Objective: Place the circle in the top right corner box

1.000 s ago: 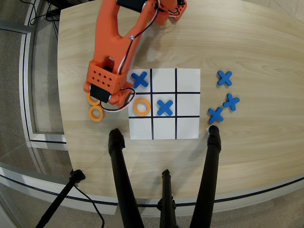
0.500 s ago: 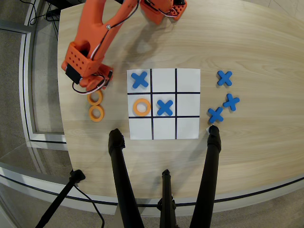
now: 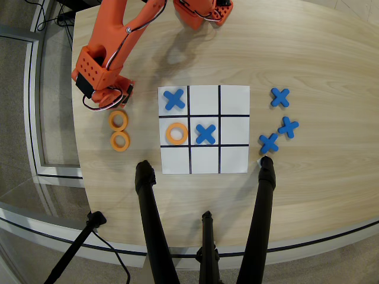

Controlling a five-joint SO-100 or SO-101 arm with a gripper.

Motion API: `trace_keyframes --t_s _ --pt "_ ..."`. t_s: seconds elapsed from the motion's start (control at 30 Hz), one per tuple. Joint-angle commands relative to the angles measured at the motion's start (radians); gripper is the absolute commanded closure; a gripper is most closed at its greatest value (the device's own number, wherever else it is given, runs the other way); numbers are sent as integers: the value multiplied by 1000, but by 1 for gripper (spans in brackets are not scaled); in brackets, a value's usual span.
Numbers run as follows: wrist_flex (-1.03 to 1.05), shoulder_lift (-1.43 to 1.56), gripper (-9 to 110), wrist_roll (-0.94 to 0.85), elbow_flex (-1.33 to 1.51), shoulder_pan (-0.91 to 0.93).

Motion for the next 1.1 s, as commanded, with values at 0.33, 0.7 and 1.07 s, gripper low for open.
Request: trace_keyframes --t_s 0.33,0.7,1.07 --pt "198 259 102 29 -43 -69" --pt "311 765 102 301 210 -540" --pt "80 430 102 663 -55 -802"
